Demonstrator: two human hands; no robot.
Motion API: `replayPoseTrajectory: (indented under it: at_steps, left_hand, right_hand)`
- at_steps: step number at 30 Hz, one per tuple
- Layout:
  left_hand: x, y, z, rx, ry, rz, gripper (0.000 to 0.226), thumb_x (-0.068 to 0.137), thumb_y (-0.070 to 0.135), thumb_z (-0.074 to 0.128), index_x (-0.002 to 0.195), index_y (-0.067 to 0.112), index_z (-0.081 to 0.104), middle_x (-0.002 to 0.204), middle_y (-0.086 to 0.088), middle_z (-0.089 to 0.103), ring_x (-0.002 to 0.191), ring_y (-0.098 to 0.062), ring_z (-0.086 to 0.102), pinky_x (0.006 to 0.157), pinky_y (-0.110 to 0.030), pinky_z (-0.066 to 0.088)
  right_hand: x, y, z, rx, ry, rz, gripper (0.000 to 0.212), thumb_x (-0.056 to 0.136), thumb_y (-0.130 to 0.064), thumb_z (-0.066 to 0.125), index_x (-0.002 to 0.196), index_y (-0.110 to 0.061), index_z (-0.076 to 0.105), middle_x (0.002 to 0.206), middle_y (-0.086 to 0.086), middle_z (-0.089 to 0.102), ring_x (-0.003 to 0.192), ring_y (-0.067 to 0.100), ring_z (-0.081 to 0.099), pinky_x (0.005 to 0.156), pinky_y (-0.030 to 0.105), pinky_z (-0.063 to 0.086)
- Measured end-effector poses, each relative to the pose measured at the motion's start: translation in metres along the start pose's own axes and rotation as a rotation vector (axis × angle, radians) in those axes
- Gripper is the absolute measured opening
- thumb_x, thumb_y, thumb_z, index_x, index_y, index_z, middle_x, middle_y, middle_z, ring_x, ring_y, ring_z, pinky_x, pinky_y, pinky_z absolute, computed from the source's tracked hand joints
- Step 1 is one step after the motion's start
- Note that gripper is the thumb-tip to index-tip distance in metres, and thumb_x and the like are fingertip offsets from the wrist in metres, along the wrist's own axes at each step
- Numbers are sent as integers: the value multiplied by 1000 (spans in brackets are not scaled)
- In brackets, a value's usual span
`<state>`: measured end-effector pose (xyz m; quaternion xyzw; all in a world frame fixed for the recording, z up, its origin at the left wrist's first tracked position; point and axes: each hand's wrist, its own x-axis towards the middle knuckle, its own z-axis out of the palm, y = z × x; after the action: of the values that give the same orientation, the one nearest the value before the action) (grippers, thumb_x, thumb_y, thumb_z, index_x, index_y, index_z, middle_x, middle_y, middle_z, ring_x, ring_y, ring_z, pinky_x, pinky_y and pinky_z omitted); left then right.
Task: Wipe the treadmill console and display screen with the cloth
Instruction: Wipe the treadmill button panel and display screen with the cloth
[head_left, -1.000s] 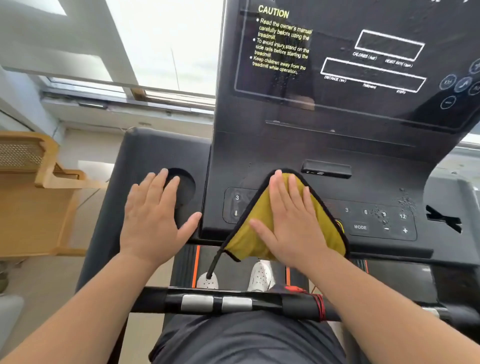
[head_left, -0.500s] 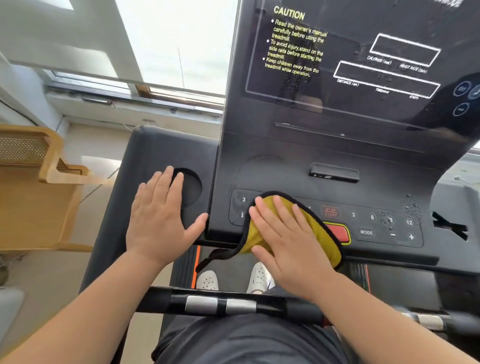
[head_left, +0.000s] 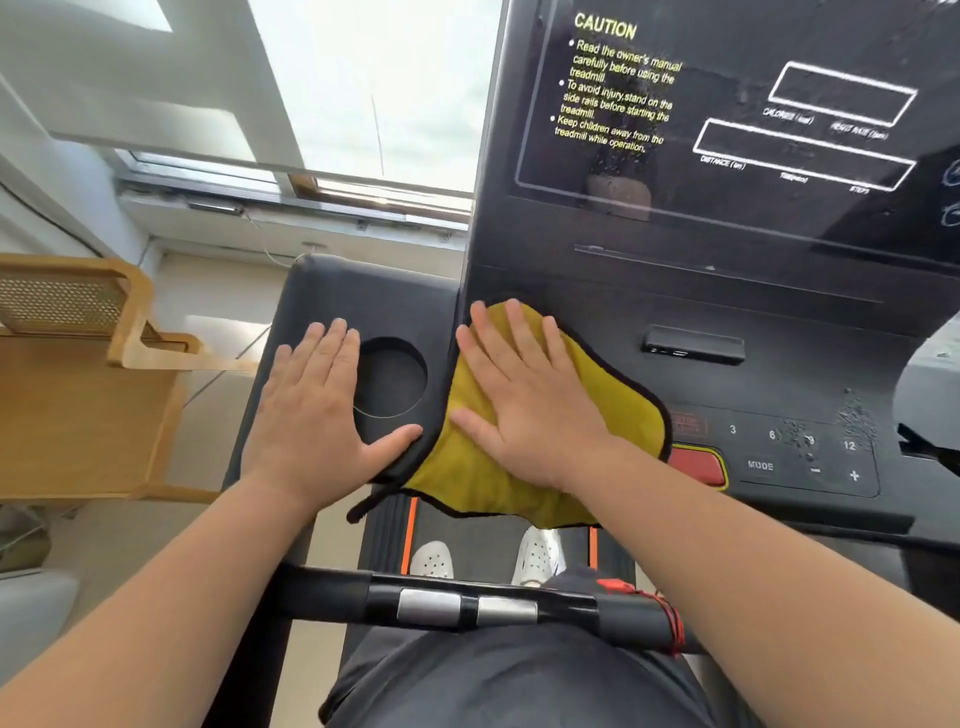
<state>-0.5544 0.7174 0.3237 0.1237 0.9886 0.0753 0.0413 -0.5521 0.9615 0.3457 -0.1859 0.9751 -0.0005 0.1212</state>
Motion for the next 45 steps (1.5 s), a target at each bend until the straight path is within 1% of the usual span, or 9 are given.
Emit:
replayPoseTrajectory:
  at_steps: [4, 7, 12, 15, 21, 28, 35, 40, 45]
  left_hand:
    - [0, -5, 1, -72, 48, 20, 102, 79, 74, 42, 153, 5, 34, 161, -14, 34, 152, -30, 27, 124, -49, 19]
    - [1, -3, 3, -64, 57, 10, 89, 87, 65, 37, 153, 6, 35, 161, -14, 35, 152, -31, 27, 124, -49, 18]
    - [2, 0, 4, -27, 70, -8, 87, 87, 63, 37, 153, 5, 34, 160, -16, 35, 150, -33, 29, 123, -51, 21]
    - [1, 0, 4, -20, 72, -10, 87, 88, 62, 37, 152, 4, 35, 160, -17, 36, 150, -34, 30, 122, -51, 20]
    - [0, -2, 3, -150, 86, -27, 72, 96, 49, 27, 153, 7, 36, 161, -13, 34, 153, -29, 24, 125, -45, 13]
    - [1, 0, 7, -132, 134, -64, 59, 96, 29, 36, 149, 3, 43, 159, -16, 38, 152, -33, 26, 124, -52, 18]
    - [1, 0, 8, -83, 142, -41, 58, 96, 29, 35, 146, 1, 47, 156, -18, 41, 149, -36, 31, 122, -51, 21]
    - [1, 1, 7, -70, 134, -42, 58, 96, 27, 37, 146, 1, 46, 157, -19, 40, 149, -36, 30, 123, -52, 20]
    - [1, 0, 8, -68, 144, -37, 57, 97, 26, 37, 146, 0, 47, 156, -19, 41, 149, -37, 32, 122, -53, 21]
  right_hand:
    - [-40, 3, 20, -31, 2, -110, 72, 103, -62, 24, 165, -26, 15, 174, -4, 6, 160, 29, 1, 127, 56, 4]
    - [-74, 19, 29, -24, 0, -118, 70, 106, -63, 21, 165, -28, 14, 174, -5, 7, 161, 27, 1, 126, 54, 5]
    - [-71, 41, 21, 111, 21, 162, 84, 99, -75, 0, 166, -25, -1, 173, -3, -11, 159, 21, -16, 128, 55, -1]
    - [-40, 39, 11, 46, 55, 238, 93, 96, -80, 7, 166, -20, -2, 173, 4, -13, 159, 28, -16, 127, 55, -7]
    - [-1, 26, -1, -72, 21, -94, 90, 98, -76, 21, 166, -20, 2, 173, 0, -11, 159, 28, -14, 127, 56, -6]
    - [-45, 31, 18, -169, 6, -492, 79, 103, -66, 31, 165, -20, 14, 173, 1, 6, 160, 26, 4, 127, 53, 1]
    - [22, 61, -16, -252, 39, -340, 83, 101, -74, 17, 165, -24, 0, 172, -3, -4, 159, 21, -8, 127, 48, -14]
    - [12, 30, -2, -139, 80, -218, 88, 98, -75, 25, 166, -21, 6, 173, -1, -5, 160, 24, -8, 127, 51, -13]
    - [-28, 9, 20, -132, 50, -406, 83, 100, -68, 35, 166, -22, 14, 173, -1, 6, 160, 25, 3, 128, 52, 0]
